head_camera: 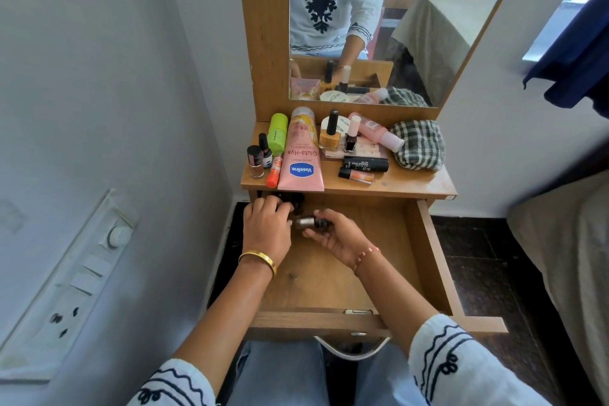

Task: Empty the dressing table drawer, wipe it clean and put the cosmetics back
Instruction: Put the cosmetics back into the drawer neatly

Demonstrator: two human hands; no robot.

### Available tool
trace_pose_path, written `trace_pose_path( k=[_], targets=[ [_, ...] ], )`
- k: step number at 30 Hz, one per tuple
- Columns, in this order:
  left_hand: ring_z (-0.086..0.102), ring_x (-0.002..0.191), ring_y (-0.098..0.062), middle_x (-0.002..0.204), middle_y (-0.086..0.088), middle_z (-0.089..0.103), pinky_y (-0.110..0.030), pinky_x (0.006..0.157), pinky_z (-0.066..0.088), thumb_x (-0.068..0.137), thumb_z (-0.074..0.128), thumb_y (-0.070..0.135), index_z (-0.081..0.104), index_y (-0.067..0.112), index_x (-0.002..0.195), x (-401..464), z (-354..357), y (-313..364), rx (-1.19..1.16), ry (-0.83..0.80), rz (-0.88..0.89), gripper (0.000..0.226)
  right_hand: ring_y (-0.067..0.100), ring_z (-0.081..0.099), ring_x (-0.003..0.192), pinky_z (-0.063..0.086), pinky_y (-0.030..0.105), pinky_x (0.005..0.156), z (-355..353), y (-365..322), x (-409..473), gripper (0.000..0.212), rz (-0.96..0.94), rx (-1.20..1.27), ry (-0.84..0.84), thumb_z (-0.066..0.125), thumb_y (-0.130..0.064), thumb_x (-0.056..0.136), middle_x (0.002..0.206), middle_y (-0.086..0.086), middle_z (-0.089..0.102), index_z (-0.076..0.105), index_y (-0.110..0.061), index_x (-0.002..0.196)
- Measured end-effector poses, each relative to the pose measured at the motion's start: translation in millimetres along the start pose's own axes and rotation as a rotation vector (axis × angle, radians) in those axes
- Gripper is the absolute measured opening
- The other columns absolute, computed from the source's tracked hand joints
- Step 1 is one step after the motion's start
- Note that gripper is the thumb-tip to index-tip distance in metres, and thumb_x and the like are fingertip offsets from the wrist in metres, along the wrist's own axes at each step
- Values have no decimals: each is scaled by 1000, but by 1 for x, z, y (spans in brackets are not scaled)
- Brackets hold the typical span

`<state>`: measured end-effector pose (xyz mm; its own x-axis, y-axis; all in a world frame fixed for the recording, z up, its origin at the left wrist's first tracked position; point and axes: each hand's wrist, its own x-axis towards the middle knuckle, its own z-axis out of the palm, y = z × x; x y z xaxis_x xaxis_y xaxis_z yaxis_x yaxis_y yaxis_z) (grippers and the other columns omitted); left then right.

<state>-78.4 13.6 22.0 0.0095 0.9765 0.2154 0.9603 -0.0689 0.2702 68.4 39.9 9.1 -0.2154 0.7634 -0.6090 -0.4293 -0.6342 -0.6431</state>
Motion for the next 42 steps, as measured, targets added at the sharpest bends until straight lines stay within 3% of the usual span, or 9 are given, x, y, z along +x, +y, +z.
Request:
trace_pose_path(
  k=[4,6,11,14,20,22,25,32,42],
  targets=[
    [56,101,-27,104,-6,63,-40,92,40,82,64,16,66,15,106,0,-2,-3,-43,39,0,25,12,47,58,39,23,56,-1,1,4,29,82,-129,61,49,-26,94,69,6,69,55,-7,115],
    [59,93,-30,97,-8,65,-42,86,44,78,67,12,68,13,99,-1,-2,-7,-84,66,-17,22,9,42,57,35,22,56,-2,2,5,27,111,-122,66,50,-28,94,66,3,71,57,-9,112],
    [58,99,-30,102,-11,64,-42,90,42,81,62,9,67,11,103,-5,-6,-13,-154,73,-76,23,13,55,65,52,19,53,-3,1,1,22,123,-62,-24,58,-16,90,83,12,69,58,-2,106],
    [55,105,-28,109,-11,62,-40,93,40,85,59,11,65,11,109,-7,-6,-13,-182,51,-89,25,15,55,65,52,23,56,3,0,-4,16,65,-153,-45,55,-12,92,85,14,63,56,-2,105],
    [52,109,-26,114,-11,58,-35,93,41,86,57,10,63,10,112,-7,-6,-13,-239,33,-113,26,10,53,59,48,19,51,13,3,3,17,-199,-516,142,59,2,85,90,10,64,62,-8,98],
    [52,110,-25,116,-11,56,-32,93,44,86,57,8,63,9,112,-8,-5,-13,-276,39,-120,27,14,61,71,54,23,62,17,6,8,23,-281,-642,231,60,4,84,91,7,64,61,-6,104],
    [53,111,-24,118,-11,54,-30,94,47,86,56,5,62,8,112,-8,-5,-15,-342,52,-160,27,23,61,100,49,29,84,22,9,15,32,-380,-839,345,64,3,80,105,11,65,61,-2,111],
    [55,110,-24,119,-11,52,-28,95,45,85,56,0,60,8,114,-7,-3,-17,-393,51,-212,31,24,56,113,43,21,83,34,18,26,34,-485,-879,363,60,2,84,118,12,60,55,-3,117],
    [54,109,-24,119,-11,53,-28,94,45,84,57,0,59,9,117,-6,1,-19,-404,44,-224,34,23,60,105,51,29,86,37,29,35,31,-507,-929,369,61,2,83,111,11,63,56,-6,112]
  ],
)
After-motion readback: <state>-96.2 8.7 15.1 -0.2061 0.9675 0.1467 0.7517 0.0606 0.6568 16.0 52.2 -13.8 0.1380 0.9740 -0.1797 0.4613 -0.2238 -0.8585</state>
